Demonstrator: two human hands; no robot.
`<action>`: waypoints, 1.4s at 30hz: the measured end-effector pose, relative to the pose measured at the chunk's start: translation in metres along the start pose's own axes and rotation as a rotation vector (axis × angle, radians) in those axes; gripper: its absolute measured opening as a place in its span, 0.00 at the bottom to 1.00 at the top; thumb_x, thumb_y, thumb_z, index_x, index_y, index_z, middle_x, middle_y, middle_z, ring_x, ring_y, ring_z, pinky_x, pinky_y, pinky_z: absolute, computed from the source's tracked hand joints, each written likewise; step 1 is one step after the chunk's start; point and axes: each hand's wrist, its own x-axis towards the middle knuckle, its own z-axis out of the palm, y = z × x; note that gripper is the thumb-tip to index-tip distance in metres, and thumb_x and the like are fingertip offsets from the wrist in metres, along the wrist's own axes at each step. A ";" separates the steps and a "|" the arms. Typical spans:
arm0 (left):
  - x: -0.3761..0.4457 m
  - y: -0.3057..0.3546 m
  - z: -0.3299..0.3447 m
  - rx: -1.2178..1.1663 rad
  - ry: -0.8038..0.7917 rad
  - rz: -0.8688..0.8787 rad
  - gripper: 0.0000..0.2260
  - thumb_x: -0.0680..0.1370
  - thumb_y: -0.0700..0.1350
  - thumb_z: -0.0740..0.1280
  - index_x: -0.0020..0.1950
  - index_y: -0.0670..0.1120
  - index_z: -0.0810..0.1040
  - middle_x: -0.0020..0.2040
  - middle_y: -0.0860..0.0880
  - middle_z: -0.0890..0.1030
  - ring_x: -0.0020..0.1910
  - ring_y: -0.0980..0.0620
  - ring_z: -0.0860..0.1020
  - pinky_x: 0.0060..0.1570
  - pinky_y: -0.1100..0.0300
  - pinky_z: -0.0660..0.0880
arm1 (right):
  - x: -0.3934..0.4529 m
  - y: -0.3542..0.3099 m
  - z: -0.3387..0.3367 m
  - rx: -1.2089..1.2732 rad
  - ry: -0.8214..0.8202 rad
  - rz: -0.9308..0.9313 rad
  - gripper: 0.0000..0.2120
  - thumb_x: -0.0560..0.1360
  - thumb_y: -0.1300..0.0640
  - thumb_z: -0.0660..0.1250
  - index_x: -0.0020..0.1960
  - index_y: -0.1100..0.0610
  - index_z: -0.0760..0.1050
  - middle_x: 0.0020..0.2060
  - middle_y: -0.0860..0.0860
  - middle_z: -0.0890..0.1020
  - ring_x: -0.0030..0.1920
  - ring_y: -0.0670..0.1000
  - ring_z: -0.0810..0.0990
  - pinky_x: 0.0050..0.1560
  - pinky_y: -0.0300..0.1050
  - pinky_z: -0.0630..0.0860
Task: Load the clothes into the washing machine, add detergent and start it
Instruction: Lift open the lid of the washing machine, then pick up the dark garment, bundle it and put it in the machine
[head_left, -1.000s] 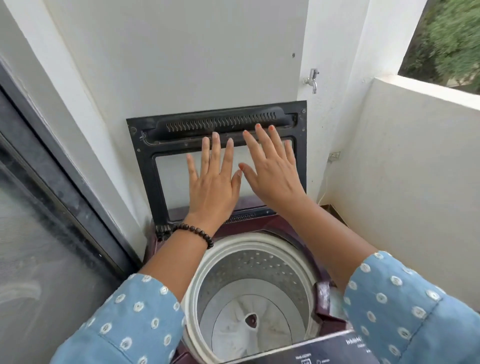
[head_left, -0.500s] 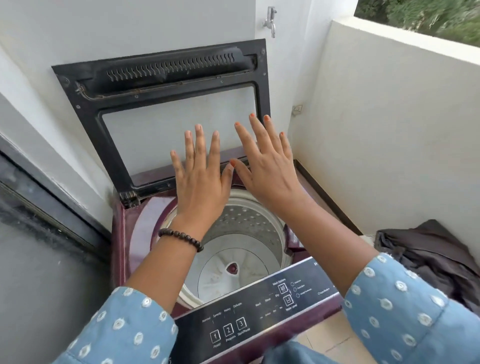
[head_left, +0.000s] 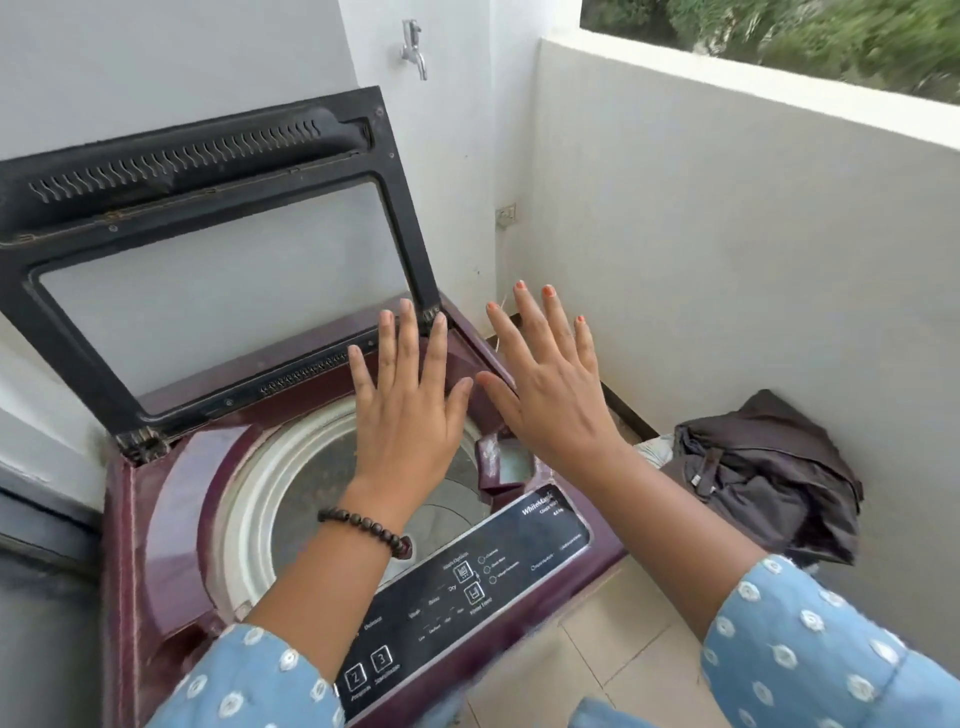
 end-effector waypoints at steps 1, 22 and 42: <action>0.002 0.014 0.005 -0.002 -0.003 0.021 0.30 0.82 0.60 0.46 0.81 0.48 0.48 0.81 0.42 0.45 0.80 0.45 0.40 0.76 0.37 0.44 | -0.007 0.015 -0.003 -0.017 0.004 0.018 0.30 0.81 0.42 0.56 0.79 0.51 0.55 0.79 0.55 0.54 0.79 0.59 0.47 0.76 0.65 0.50; 0.007 0.325 0.163 -0.058 -0.300 0.354 0.31 0.83 0.58 0.47 0.81 0.49 0.39 0.80 0.45 0.35 0.78 0.48 0.33 0.74 0.42 0.32 | -0.176 0.330 -0.034 -0.204 -0.157 0.448 0.34 0.77 0.42 0.63 0.78 0.51 0.56 0.79 0.54 0.56 0.79 0.59 0.53 0.72 0.69 0.55; 0.083 0.396 0.345 -0.034 -0.679 0.547 0.30 0.83 0.56 0.55 0.81 0.47 0.49 0.82 0.43 0.47 0.81 0.44 0.46 0.75 0.38 0.46 | -0.168 0.481 0.085 -0.248 -0.502 0.655 0.36 0.75 0.45 0.68 0.78 0.53 0.59 0.77 0.57 0.60 0.77 0.61 0.58 0.71 0.67 0.61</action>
